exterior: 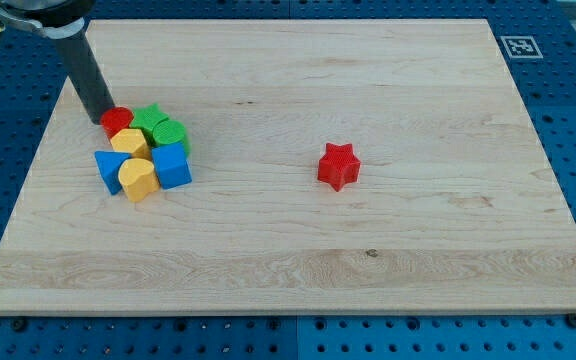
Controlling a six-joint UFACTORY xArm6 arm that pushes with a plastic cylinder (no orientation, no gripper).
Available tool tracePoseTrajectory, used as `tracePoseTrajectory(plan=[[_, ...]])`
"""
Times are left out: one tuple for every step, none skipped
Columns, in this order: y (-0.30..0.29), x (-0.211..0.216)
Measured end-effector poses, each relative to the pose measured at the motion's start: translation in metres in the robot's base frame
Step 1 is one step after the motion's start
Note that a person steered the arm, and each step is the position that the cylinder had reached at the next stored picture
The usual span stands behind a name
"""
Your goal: Push the red star diagonally to the bottom right of the blue cube
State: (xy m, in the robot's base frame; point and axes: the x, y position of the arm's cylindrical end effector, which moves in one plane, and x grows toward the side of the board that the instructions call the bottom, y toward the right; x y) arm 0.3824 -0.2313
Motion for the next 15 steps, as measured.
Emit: tracePoseTrajectory(plan=[[0.005,-0.048],[0.037,-0.072],[0.104,-0.072],[0.177,-0.059],[0.223,-0.036],[0.241,-0.020],[0.283,0.007],[0.340,0.025],[0.361,0.045],[0.325,0.060],[0.308,0.060],[0.308,0.081],[0.293,0.091],[0.261,0.081],[0.257,0.058]])
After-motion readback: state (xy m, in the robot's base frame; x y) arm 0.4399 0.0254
